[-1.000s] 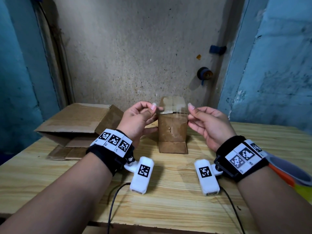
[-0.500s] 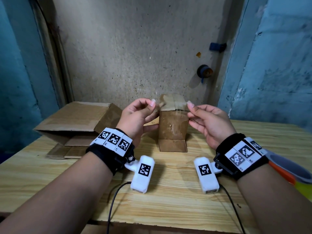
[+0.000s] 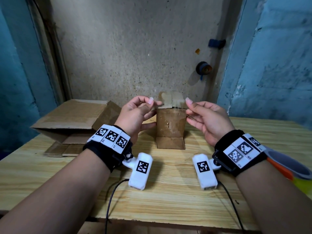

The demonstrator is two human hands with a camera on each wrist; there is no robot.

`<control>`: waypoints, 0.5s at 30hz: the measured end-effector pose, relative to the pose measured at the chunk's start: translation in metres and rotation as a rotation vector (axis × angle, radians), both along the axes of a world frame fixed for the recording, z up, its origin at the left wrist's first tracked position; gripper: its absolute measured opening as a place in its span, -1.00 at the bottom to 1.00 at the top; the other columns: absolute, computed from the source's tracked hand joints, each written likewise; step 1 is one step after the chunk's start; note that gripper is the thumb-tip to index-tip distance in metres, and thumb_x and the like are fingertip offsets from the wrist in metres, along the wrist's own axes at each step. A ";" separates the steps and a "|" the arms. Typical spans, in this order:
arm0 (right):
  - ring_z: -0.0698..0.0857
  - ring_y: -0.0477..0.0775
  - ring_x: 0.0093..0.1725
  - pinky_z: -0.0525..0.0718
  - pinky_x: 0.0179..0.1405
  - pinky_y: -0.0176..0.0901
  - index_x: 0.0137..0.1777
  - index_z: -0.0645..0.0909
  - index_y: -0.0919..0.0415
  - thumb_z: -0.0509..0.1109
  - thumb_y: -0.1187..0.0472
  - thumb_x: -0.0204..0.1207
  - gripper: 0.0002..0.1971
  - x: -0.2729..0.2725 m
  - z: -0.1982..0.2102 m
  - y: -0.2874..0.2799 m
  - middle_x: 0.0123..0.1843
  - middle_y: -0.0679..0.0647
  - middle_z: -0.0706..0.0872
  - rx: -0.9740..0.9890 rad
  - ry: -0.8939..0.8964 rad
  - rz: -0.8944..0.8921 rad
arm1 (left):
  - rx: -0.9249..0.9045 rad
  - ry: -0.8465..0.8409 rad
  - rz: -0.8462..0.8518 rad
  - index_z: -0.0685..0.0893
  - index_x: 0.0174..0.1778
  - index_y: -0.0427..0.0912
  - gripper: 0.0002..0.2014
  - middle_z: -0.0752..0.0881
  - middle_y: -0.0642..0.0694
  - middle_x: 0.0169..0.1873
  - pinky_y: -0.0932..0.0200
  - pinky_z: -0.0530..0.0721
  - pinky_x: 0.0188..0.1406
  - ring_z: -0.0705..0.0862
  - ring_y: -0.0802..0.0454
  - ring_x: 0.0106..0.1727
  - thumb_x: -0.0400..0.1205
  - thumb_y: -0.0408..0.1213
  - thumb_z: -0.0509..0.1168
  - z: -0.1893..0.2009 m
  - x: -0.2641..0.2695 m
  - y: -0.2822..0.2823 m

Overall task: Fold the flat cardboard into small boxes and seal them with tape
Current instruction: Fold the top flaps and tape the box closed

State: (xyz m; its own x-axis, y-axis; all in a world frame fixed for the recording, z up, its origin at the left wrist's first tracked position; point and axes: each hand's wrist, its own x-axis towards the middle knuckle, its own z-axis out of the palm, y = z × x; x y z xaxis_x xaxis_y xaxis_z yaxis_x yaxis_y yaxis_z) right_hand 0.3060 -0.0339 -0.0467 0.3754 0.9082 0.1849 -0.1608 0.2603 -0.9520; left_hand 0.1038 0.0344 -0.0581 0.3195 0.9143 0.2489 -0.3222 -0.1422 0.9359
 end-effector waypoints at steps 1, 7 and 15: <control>0.88 -0.09 -0.09 0.88 0.05 -0.08 -0.04 0.74 0.24 0.67 0.11 0.36 -0.72 0.000 0.000 0.001 -0.16 0.07 0.90 -0.003 0.005 0.000 | 0.000 0.000 0.006 0.57 -0.10 0.06 -0.87 0.86 -0.04 0.11 -0.15 0.70 0.07 0.81 0.14 -0.05 0.74 -0.20 0.36 0.000 0.000 0.001; 0.88 -0.06 -0.09 0.87 -0.04 -0.13 0.08 0.75 0.35 0.66 0.20 0.48 -0.72 -0.001 -0.002 0.003 -0.13 0.09 0.91 -0.013 0.023 -0.006 | -0.013 -0.043 0.089 0.57 -0.12 0.00 -0.85 0.84 0.11 -0.23 -0.01 0.78 -0.17 0.83 0.10 -0.15 0.72 -0.28 0.38 -0.004 0.004 0.001; 0.90 -0.01 -0.07 0.86 -0.10 -0.18 -0.02 0.75 0.30 0.69 0.22 0.47 -0.78 0.000 -0.004 0.004 -0.11 0.17 0.90 -0.045 0.005 -0.048 | -0.013 -0.035 0.115 0.59 -0.08 -0.07 -0.87 0.87 -0.04 -0.14 -0.02 0.80 -0.25 0.84 0.07 -0.13 0.69 -0.33 0.42 -0.005 0.006 0.000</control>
State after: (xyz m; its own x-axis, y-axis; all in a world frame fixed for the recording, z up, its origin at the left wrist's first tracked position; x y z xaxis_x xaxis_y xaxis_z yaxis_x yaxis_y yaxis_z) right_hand 0.3059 -0.0294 -0.0507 0.4192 0.8967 0.1424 -0.1541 0.2248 -0.9621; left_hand 0.1096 0.0348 -0.0630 0.2036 0.9477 0.2460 -0.3368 -0.1681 0.9265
